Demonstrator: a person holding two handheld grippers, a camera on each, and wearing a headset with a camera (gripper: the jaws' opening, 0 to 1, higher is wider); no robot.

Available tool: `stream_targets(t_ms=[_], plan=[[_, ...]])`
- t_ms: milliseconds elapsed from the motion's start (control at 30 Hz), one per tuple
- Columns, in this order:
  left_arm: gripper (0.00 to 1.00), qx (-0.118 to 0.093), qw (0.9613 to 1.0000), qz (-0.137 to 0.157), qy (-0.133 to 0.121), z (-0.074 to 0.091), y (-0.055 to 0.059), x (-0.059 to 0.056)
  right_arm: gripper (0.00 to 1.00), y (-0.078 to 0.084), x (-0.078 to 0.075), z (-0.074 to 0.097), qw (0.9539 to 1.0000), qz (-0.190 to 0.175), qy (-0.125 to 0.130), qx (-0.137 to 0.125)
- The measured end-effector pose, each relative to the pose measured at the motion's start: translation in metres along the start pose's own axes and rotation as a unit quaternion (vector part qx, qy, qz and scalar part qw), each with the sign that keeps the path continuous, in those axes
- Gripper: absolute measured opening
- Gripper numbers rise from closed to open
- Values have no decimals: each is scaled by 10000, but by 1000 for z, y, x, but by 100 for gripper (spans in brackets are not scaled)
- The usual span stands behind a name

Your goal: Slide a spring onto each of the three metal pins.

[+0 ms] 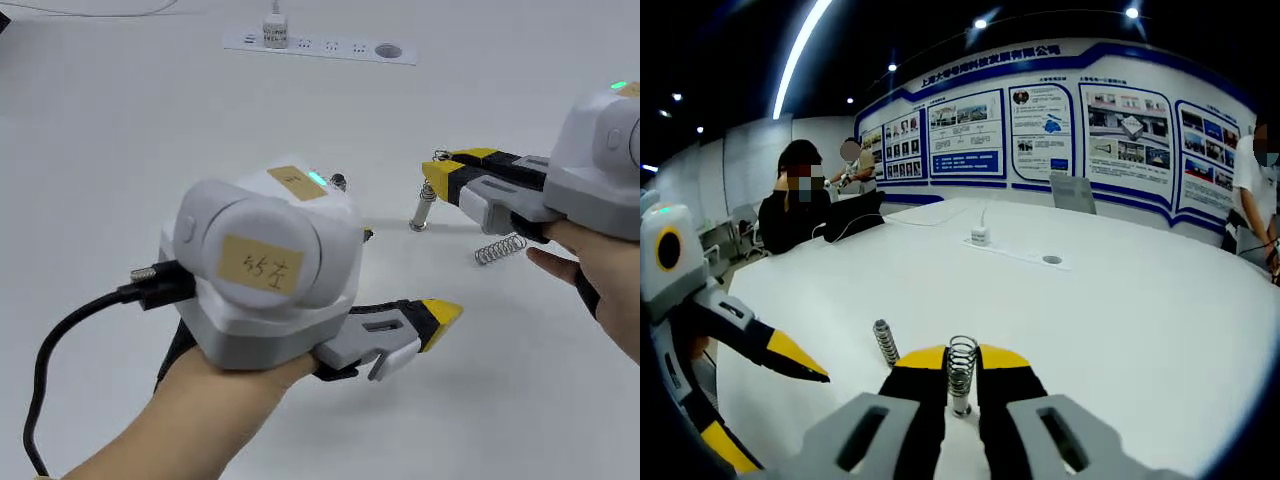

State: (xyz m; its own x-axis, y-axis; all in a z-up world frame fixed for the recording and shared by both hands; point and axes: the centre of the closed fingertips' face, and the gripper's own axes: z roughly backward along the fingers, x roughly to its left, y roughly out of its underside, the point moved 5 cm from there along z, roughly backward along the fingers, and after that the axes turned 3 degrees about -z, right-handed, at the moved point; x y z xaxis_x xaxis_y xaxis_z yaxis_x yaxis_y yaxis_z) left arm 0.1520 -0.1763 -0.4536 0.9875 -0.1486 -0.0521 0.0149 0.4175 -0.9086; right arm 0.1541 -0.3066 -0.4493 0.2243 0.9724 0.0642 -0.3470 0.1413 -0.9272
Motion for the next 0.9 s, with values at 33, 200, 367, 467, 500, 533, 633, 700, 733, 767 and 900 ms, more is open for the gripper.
stream_targets(t_ms=[33, 200, 367, 467, 500, 533, 633, 700, 733, 767, 900], plan=[[57, 0, 10000, -2, 2, 0, 0, 0, 12, 0, 0, 0, 10000, -6, -3, -8], [57, 7, 10000, -7, 5, 0, 0, 0, 12, 3, 2, -1, 10000, 38, 5, 57], [56, 7, 10000, -9, 8, 0, 0, 0, 12, 8, 3, -1, 9999, 72, 12, 136], [56, 7, 10000, -14, 16, 0, 0, -1, 12, 10, 3, -2, 9998, 59, 12, 177], [56, 9, 10000, -16, 21, 0, 0, -1, 12, 11, 3, -3, 9998, 59, 12, 188], [56, 9, 10000, -18, 19, 0, 0, -1, 12, 12, 3, -3, 9998, 43, 13, 206], [56, -1, 10000, -5, 15, 0, 0, 0, 12, 16, 4, -5, 9997, 32, 15, 251], [56, 8, 10000, -13, 8, 0, 0, 0, 12, 18, 4, -6, 9996, 28, 12, 286], [56, 11, 10000, -13, 10, 0, 0, 0, 12, 19, 4, -6, 9995, 26, 15, 302], [56, 12, 10000, -12, 7, 0, 0, 0, 12, 20, 4, -6, 9995, 20, 12, 309], [56, 19, 10000, -6, 2, 0, 0, 1, 12, 23, 4, -8, 9994, -4, 23, 354]])
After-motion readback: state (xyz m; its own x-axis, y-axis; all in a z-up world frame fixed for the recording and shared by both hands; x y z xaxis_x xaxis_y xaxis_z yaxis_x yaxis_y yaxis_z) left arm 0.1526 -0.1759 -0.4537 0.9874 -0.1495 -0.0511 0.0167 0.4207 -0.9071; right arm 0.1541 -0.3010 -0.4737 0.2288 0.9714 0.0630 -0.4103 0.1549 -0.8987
